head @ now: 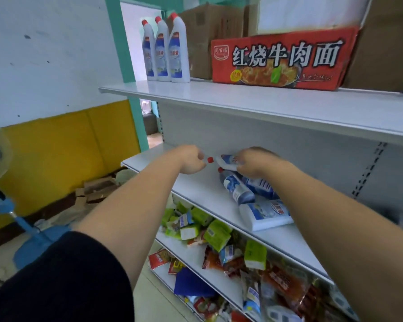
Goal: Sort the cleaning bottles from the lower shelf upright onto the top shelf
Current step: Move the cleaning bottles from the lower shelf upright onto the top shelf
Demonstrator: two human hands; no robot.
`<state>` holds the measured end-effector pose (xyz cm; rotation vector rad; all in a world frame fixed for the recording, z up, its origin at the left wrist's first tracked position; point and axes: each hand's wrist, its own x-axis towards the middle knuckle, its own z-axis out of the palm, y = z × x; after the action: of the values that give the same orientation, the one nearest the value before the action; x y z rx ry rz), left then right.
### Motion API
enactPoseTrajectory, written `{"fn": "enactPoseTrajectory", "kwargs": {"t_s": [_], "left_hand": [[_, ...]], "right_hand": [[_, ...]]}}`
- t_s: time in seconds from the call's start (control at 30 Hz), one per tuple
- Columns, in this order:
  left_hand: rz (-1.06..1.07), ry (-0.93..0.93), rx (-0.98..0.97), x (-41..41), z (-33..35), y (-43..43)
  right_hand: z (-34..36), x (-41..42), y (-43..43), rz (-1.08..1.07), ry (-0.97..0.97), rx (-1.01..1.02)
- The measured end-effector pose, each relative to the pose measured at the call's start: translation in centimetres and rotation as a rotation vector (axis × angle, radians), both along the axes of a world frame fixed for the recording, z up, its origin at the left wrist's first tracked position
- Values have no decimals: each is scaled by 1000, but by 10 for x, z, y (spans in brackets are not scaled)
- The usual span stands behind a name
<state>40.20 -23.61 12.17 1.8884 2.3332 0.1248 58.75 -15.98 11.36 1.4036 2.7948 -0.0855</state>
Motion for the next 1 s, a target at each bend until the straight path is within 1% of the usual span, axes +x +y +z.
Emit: {"fn": "enactPoseTrajectory", "kwargs": {"t_s": [0.07,0.2,0.4,0.57,0.63,0.73,0.8,0.9,1.0], "left_hand": [[-49,-12,-13,-9,-7,21],[-173,26,-19,-35,-21,65],[-342,56,-92,-77,-34,124],[-471,22,-124,-98,-54,156],[-488,-54,-132,-101,-64,166],[-399,-229,-143,-101,-77,180],[-300,-396,-159,-98,-89,188],[-105,-701,-171,-87,-112,200],[78,-947,-163,-71,-141,214]], "right_hand": [[-8,-9,9,-46,4,-8],[-27,-33,27,-181,28,-34],[-36,-72,35,-373,68,-112],[-57,-90,41,-515,16,-148],[-67,-94,43,-547,6,-164],[-83,-95,49,-609,0,-174],[-97,-94,56,-658,16,-198],[-113,-94,61,-721,28,-251],[-126,-92,67,-731,-9,-224]]}}
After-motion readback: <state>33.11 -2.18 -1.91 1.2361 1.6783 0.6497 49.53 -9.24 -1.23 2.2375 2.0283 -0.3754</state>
